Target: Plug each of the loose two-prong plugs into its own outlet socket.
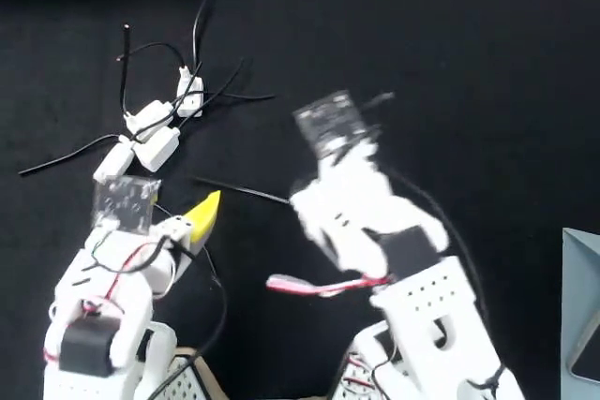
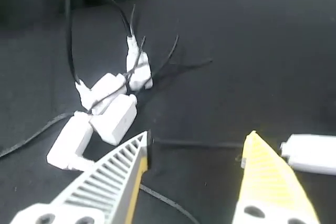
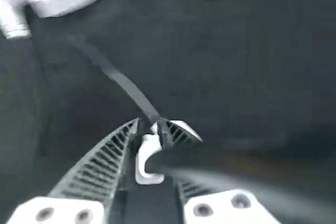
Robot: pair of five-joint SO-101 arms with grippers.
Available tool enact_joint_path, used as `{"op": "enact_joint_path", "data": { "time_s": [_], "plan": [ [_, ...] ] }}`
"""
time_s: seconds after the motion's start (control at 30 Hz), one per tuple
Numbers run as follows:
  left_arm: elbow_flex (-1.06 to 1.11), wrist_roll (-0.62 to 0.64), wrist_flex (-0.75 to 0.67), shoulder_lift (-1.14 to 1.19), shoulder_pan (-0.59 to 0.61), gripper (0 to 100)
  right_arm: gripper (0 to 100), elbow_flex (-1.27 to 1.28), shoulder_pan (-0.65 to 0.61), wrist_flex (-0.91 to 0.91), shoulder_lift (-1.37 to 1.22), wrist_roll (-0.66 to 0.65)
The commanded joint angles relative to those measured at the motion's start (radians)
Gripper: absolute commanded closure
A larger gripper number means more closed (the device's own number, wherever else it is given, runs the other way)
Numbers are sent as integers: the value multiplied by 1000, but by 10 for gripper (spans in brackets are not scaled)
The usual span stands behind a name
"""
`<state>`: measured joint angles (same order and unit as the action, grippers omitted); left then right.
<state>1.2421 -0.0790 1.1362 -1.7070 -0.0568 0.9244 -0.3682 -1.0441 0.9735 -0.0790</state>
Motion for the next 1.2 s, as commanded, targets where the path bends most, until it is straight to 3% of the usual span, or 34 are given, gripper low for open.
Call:
{"op": "enact_joint_path", "data": {
  "time_s": [0.0, 0.33, 0.63, 0.97, 1.17],
  "plan": [
    [-90, -57, -54, 219, 4, 711, 986, -59, 140, 2, 13, -32],
    [-323, -321, -84, 816, -194, 710, 986, -58, 295, 2, 13, -61],
    [-450, -368, -302, 1229, -223, 711, 986, -16, 353, 17, 18, -97],
    [-714, -404, -310, 1590, -234, 712, 986, 31, 353, 80, 18, -97],
    [-802, -523, -304, 1738, -283, 714, 986, 33, 351, 80, 18, -97]
  ]
}}
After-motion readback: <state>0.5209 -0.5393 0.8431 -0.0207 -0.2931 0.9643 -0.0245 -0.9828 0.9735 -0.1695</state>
